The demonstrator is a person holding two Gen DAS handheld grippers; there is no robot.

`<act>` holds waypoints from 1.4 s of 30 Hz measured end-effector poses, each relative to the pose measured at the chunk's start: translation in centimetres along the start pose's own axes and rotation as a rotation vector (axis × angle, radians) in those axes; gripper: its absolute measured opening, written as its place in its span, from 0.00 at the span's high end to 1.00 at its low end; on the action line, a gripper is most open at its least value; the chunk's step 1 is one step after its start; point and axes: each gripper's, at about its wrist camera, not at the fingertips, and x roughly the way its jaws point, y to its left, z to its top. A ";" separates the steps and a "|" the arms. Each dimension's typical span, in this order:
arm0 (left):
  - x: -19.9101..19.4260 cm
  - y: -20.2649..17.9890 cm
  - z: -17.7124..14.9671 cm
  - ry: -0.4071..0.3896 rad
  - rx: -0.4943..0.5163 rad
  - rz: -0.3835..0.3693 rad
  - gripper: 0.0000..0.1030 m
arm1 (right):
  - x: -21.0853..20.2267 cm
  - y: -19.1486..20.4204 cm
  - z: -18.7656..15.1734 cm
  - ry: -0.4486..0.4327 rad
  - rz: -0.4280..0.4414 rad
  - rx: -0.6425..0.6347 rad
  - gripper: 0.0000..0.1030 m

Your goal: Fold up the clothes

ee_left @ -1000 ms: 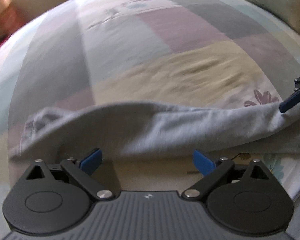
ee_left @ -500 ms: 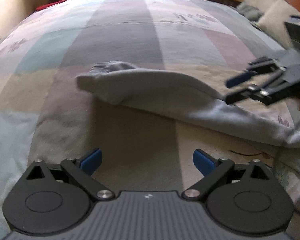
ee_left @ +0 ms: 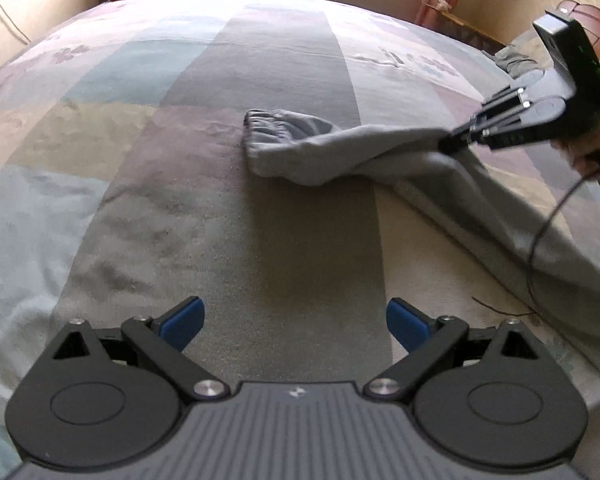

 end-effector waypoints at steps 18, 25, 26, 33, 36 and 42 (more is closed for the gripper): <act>0.6 0.5 -0.3 0.001 -0.053 -0.041 0.06 | -2.4 2.0 0.6 -0.077 -0.145 -0.233 0.40; 0.7 0.1 -0.4 -0.004 -0.047 -0.057 0.06 | 1.1 9.7 -0.9 -0.041 -0.146 -0.722 0.92; 0.6 0.0 -0.4 -0.009 -0.039 -0.060 0.06 | 1.4 10.5 -1.0 -0.037 -0.163 -0.773 0.90; 0.2 1.1 -1.2 -0.012 -0.080 -0.061 0.06 | 0.2 4.7 4.5 -0.105 -0.268 -0.536 0.90; 0.5 1.4 -1.4 -0.005 -0.104 -0.062 0.06 | 0.5 1.4 7.3 -0.108 -0.369 -0.415 0.88; 0.6 1.2 -1.1 -0.027 -0.104 -0.073 0.06 | -0.3 -1.9 10.2 -0.113 -0.375 -0.175 0.70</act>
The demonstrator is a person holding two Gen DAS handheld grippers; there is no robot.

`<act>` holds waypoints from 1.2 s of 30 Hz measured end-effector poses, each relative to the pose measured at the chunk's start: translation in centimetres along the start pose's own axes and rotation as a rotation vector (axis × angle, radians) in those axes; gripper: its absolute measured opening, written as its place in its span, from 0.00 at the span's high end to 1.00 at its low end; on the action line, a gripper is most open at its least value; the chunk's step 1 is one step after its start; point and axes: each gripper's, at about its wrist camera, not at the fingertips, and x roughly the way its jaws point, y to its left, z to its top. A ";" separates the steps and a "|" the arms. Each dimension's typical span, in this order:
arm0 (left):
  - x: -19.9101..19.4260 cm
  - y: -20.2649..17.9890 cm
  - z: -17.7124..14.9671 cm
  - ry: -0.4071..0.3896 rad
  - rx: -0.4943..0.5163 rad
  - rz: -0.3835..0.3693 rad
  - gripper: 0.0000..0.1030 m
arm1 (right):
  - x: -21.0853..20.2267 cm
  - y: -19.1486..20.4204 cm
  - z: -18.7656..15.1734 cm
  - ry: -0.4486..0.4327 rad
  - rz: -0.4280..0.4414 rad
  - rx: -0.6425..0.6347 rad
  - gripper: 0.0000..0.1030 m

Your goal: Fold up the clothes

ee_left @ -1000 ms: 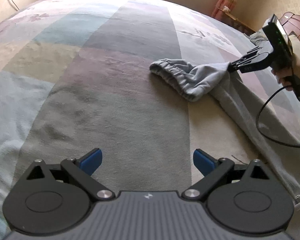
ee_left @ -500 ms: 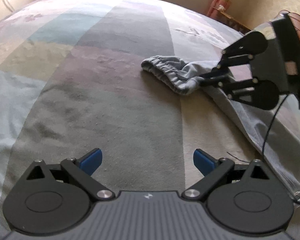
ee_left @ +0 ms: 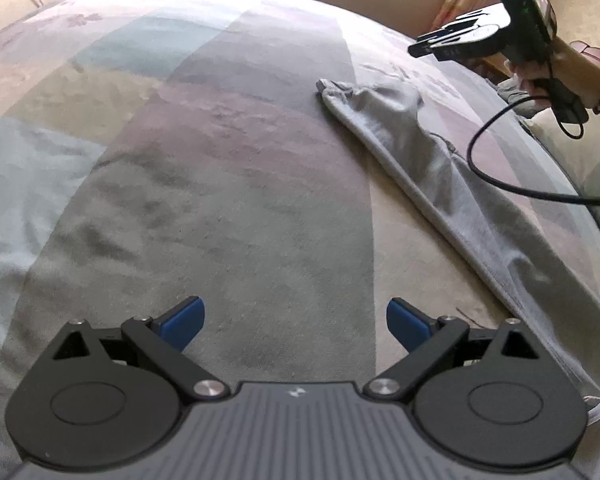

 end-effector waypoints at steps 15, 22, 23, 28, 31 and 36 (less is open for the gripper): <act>0.2 0.9 -0.6 0.001 -0.046 0.000 0.06 | 8.5 5.9 1.5 0.250 0.296 0.395 0.49; -0.6 2.1 -1.3 -0.014 -0.076 -0.011 0.06 | 7.6 5.6 3.0 0.222 0.339 0.390 0.92; -0.6 2.2 -1.3 -0.014 -0.081 -0.010 0.06 | 7.3 5.8 3.5 0.198 0.375 0.394 0.92; -0.9 2.9 -1.6 -0.014 -0.105 -0.007 0.06 | 5.9 7.6 4.9 0.117 0.528 0.381 0.76; -1.4 2.8 -1.6 -0.020 -0.095 -0.009 0.06 | 5.5 7.7 4.6 0.105 0.562 0.389 0.63; -2.2 2.8 -1.4 -0.033 -0.103 -0.034 0.06 | 1.6 4.5 1.9 0.056 0.528 0.424 0.46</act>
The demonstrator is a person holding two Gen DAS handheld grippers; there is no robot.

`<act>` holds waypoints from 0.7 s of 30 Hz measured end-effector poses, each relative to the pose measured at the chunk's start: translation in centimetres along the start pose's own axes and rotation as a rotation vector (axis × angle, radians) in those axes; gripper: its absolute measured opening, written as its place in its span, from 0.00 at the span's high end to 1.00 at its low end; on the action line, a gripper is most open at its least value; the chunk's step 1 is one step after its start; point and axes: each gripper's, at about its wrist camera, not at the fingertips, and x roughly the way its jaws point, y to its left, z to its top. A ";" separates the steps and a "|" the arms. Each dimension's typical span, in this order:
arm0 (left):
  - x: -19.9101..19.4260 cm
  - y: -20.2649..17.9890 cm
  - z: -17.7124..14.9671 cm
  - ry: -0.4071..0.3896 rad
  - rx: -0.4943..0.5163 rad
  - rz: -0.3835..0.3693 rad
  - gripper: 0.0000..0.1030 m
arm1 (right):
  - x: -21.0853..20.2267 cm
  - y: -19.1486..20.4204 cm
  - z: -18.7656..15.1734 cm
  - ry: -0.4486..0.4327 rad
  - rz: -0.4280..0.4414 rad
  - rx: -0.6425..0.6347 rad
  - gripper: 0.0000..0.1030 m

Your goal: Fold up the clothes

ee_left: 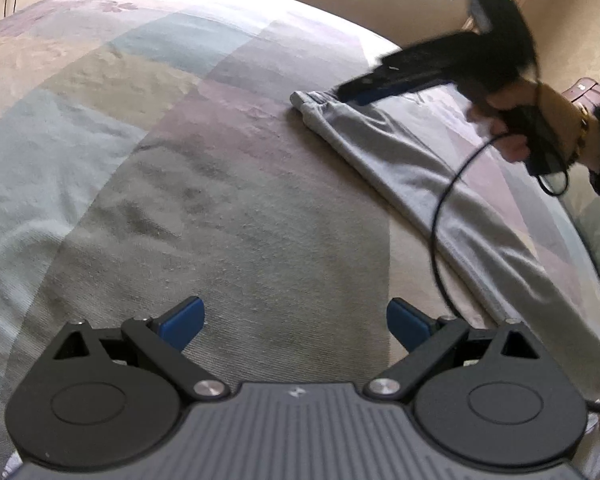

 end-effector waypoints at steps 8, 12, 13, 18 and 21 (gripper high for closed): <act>-1.2 -2.8 0.2 0.034 0.031 -0.140 0.05 | -4.5 -2.9 -9.0 0.078 -0.300 -0.083 0.43; -1.1 -6.3 0.3 0.062 0.140 -0.167 0.05 | -8.7 -4.9 -15.8 0.114 -0.383 0.008 0.43; -0.8 -7.4 0.3 0.073 0.174 -0.163 0.05 | -10.1 -5.2 -17.6 0.117 -0.396 0.035 0.43; 1.2 -14.1 -0.6 0.123 0.309 -0.152 0.05 | -17.3 -6.4 -26.7 0.156 -0.457 0.180 0.42; 2.4 -18.8 -1.7 0.150 0.359 -0.161 0.05 | -21.6 -6.9 -32.5 0.173 -0.515 0.275 0.29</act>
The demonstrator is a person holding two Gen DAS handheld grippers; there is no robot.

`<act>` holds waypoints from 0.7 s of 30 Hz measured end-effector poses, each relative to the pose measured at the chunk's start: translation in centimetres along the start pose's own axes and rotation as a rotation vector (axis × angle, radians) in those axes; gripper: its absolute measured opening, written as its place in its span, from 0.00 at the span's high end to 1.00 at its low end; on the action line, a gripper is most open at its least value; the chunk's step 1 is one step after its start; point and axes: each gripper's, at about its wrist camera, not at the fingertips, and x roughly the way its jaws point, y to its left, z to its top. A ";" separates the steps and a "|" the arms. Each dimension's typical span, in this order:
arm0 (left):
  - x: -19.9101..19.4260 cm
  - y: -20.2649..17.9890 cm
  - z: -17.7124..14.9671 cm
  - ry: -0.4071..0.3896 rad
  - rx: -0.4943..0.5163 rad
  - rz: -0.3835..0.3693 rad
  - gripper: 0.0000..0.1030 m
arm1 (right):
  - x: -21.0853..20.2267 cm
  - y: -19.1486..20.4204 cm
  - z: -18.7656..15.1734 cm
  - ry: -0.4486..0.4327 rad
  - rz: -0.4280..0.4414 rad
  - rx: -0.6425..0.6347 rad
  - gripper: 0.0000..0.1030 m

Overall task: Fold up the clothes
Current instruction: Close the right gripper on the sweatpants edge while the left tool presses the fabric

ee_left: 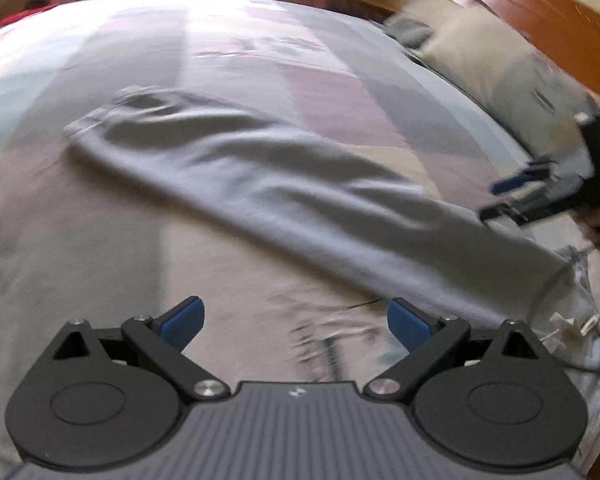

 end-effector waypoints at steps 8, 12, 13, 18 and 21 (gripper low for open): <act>5.1 -12.0 2.3 0.079 0.129 -0.029 0.05 | -2.4 -6.8 -11.8 -0.025 0.075 0.275 0.25; 8.0 -18.0 2.7 0.118 0.182 -0.050 0.05 | -3.1 -9.7 -15.8 -0.045 0.187 0.311 0.25; 8.8 -19.2 2.5 0.126 0.185 -0.057 0.05 | -3.4 -10.9 -16.6 -0.052 0.218 0.320 0.24; 12.8 -23.8 1.2 0.182 0.165 -0.074 0.05 | -3.0 -16.9 -18.3 -0.079 0.401 0.382 0.22; 14.7 -25.2 0.0 0.221 0.156 -0.055 0.05 | -1.1 -20.2 -17.3 -0.055 0.563 0.350 0.22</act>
